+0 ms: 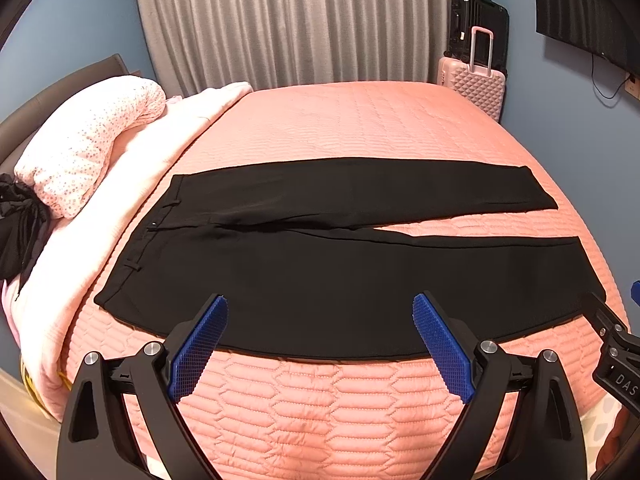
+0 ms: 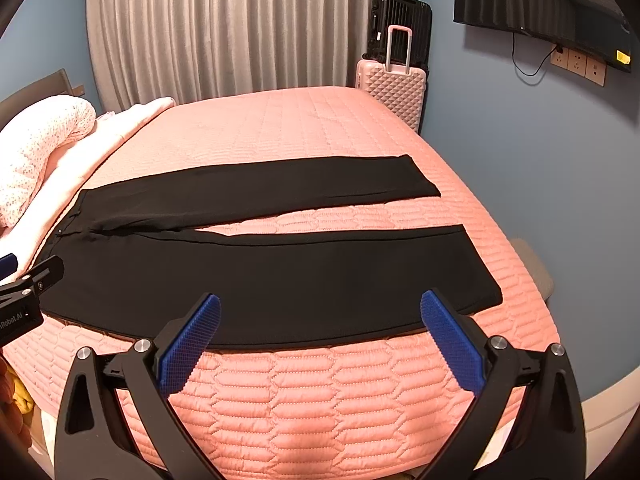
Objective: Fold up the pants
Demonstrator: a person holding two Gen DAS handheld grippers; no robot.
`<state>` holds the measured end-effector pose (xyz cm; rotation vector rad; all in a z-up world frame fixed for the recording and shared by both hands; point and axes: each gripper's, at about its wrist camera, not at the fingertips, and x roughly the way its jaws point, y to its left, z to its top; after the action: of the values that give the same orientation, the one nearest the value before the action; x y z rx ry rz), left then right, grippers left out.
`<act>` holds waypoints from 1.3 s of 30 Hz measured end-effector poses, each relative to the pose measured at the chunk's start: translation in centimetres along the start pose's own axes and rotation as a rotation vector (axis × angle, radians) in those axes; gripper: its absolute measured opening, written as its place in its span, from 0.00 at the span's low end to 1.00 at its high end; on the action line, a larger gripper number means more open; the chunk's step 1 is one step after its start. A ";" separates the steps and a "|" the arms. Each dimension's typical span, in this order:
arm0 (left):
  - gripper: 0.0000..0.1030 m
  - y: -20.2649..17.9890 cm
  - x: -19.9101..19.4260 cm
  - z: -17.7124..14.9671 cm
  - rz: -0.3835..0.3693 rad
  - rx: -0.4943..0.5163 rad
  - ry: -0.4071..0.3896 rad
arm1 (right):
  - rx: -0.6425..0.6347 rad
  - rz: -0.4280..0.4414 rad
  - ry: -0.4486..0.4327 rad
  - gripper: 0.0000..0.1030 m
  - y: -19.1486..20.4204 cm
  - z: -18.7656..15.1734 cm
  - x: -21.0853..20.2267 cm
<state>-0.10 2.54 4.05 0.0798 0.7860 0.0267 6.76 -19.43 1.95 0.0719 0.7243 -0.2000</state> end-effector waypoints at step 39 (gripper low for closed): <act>0.89 1.5 -0.4 0.3 0.020 -0.022 -0.013 | -0.010 0.012 -0.011 0.96 0.9 0.6 -0.1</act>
<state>-0.11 3.96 4.68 0.0672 0.7717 0.0532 7.24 -18.65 2.44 0.0658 0.7137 -0.1848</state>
